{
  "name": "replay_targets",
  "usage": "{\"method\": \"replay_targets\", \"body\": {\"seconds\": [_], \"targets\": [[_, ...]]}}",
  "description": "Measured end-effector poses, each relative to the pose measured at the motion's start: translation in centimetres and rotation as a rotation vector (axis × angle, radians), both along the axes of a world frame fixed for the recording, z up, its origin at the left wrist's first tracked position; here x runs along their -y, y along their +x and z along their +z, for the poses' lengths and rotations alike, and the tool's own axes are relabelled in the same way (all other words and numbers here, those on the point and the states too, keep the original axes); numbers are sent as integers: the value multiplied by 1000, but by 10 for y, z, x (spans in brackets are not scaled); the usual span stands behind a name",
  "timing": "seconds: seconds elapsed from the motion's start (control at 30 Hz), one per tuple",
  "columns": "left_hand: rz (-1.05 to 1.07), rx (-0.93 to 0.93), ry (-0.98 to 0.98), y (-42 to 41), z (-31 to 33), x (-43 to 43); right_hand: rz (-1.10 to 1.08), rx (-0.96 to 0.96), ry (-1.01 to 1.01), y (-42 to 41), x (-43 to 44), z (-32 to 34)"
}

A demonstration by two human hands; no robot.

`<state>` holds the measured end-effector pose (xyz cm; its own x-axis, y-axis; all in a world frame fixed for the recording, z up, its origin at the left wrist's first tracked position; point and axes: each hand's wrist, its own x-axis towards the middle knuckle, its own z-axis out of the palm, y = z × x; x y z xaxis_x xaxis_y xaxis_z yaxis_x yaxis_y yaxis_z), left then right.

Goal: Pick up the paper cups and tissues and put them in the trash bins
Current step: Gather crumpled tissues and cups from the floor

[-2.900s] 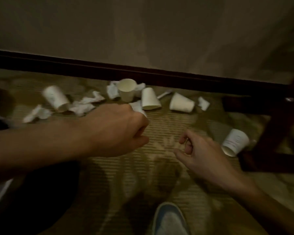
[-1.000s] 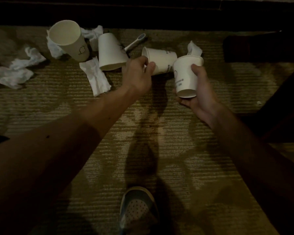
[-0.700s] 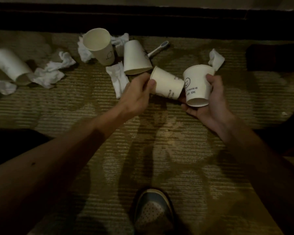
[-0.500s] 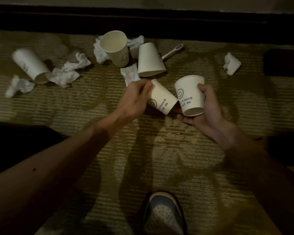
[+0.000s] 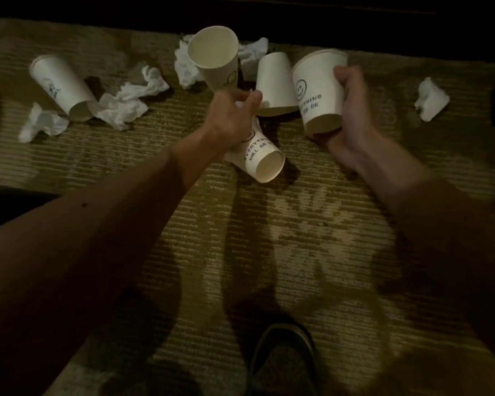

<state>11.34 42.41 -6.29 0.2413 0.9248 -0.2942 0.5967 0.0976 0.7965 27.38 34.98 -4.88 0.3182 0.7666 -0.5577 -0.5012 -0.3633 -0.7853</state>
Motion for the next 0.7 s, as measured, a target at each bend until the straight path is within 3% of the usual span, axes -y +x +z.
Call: {"method": "replay_targets", "body": {"seconds": [0.17,0.47,0.7], "targets": [[69,28,-197,6,-1,-11,58,42,-3,-5,-4,-1],[-66,-10,-196,-3,22,0,-9,-51,35,-8,25,10],[-216,-140,-99,-40,98,9,10,-117,153,-26,38,57]]}}
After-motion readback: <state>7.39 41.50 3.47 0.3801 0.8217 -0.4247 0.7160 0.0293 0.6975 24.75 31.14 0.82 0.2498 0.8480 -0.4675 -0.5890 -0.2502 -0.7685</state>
